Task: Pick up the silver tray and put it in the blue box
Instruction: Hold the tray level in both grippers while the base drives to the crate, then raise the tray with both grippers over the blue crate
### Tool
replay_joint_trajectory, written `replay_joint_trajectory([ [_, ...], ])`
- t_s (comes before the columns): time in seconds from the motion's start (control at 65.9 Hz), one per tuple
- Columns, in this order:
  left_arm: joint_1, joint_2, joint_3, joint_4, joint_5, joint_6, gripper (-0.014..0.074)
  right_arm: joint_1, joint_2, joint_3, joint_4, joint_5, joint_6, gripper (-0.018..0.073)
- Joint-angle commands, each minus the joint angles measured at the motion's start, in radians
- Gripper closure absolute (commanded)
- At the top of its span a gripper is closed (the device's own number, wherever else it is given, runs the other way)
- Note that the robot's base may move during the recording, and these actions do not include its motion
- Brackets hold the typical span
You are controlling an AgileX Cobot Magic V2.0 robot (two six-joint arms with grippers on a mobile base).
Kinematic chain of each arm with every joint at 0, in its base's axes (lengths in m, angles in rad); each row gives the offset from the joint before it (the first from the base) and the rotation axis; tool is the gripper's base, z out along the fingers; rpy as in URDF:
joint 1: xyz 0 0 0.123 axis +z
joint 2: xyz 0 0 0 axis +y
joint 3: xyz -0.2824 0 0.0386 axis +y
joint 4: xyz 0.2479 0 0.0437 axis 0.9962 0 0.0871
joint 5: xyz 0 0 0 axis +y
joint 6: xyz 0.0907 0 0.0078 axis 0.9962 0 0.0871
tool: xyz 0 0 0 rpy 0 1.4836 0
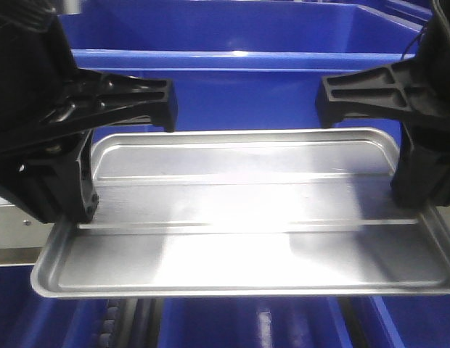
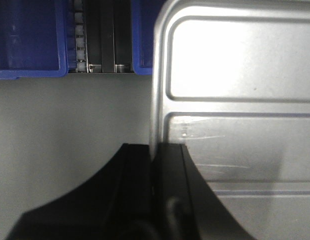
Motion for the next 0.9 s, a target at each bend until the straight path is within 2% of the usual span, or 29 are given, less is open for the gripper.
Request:
replay_joint_trajectory([
  [0.0,-0.01,-0.03,-0.028,0.012,-0.03,0.008,0.07,0.005,-0.027,-0.028,-0.039,-0.038,-0.002,0.0501],
  [0.88,-0.01,-0.03,-0.028,0.012,-0.03,0.008,0.07,0.005,-0.027,-0.028,-0.039,-0.043,-0.002,0.0501],
])
